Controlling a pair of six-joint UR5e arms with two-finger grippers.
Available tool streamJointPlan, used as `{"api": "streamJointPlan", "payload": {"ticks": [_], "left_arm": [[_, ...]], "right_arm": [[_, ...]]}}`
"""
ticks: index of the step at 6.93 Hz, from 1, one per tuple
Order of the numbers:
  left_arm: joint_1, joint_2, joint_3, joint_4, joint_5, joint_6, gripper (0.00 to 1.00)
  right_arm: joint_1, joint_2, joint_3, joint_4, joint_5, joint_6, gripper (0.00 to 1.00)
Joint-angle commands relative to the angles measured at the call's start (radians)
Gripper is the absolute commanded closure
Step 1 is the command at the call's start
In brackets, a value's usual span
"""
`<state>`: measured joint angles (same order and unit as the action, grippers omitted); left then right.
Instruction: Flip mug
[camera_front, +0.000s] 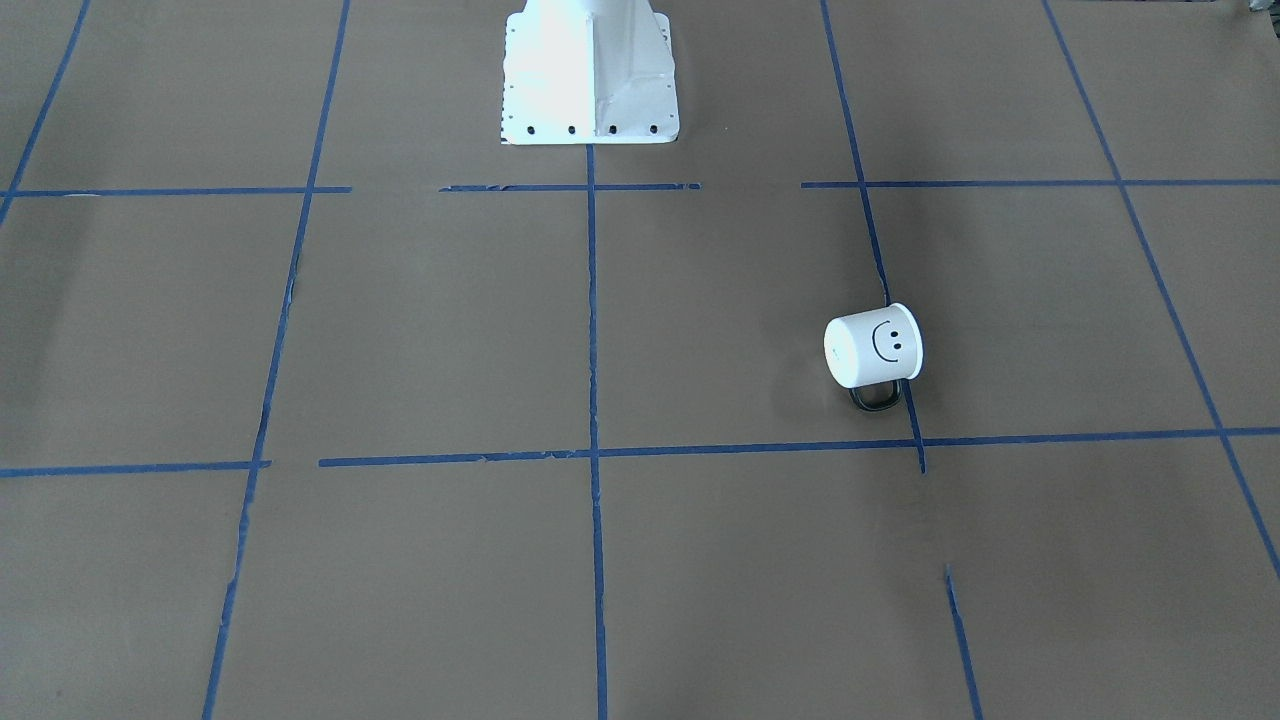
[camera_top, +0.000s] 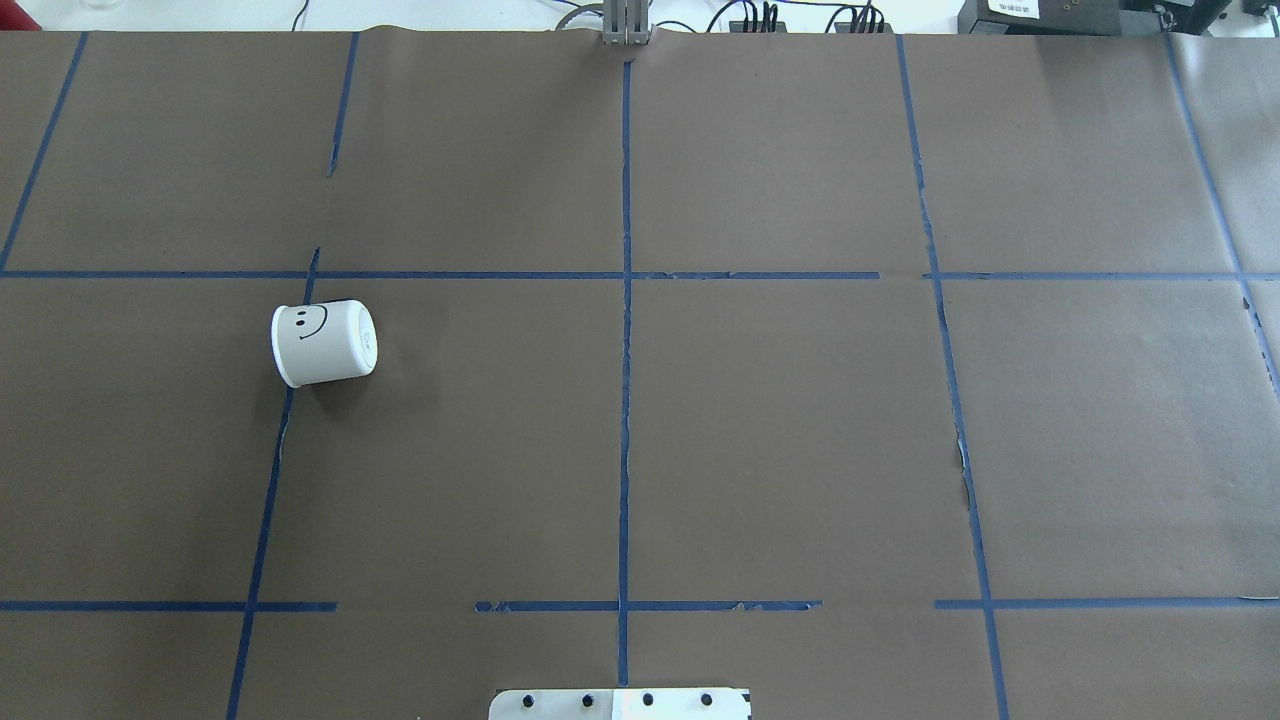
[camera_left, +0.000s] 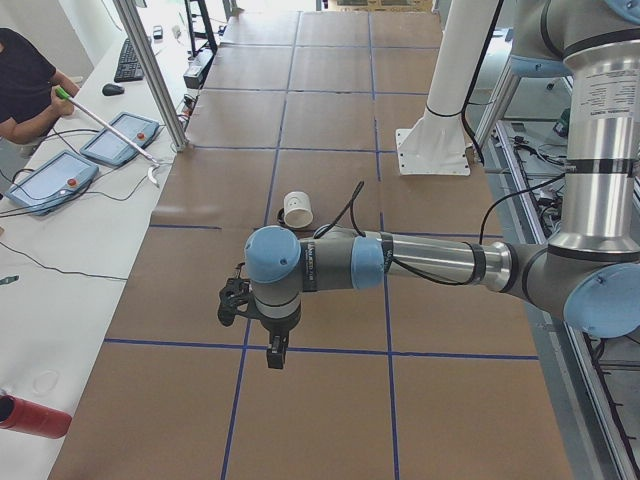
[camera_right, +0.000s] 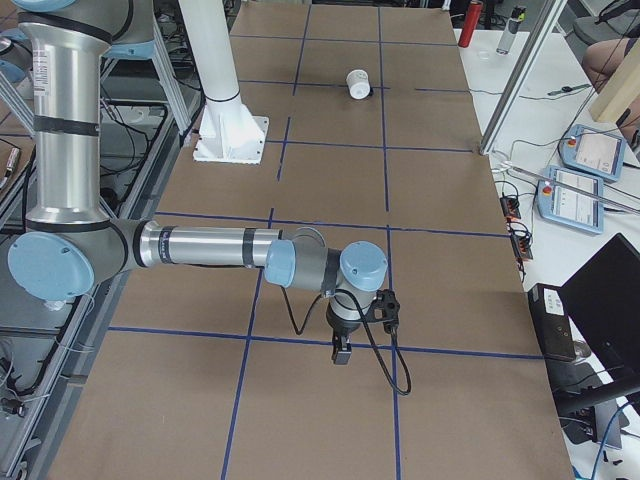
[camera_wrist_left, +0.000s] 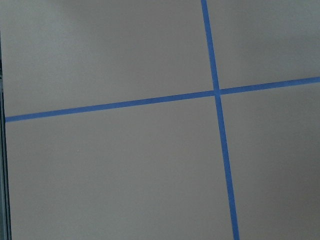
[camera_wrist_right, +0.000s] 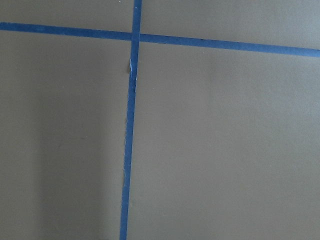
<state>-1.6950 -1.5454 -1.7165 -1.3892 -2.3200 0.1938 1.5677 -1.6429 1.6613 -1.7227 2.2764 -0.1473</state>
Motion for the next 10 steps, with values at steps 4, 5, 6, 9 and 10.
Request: {"api": "streamJointPlan", "payload": {"ticks": [4,5,6,9,10], "left_arm": [[0.144,-0.041,-0.037,0.036,0.115,-0.014,0.0],[0.143,-0.044,0.004,-0.044,0.113,-0.016,0.0],[0.149,-0.042,0.038,-0.144,0.082,-0.02,0.0],[0.331,-0.044,0.044,-0.447,-0.18,-0.607,0.0],[0.404,-0.044,0.049,-0.619,-0.179,-0.903,0.0]], "right_arm": [[0.0,0.0,0.0,0.0,0.0,0.0,0.0],[0.0,0.0,-0.002,0.0,0.0,0.0,0.0],[0.0,0.0,-0.002,0.0,0.0,0.0,0.0],[0.0,0.0,-0.002,0.0,0.0,0.0,0.0],[0.0,0.0,0.0,0.0,0.0,0.0,0.0]]}}
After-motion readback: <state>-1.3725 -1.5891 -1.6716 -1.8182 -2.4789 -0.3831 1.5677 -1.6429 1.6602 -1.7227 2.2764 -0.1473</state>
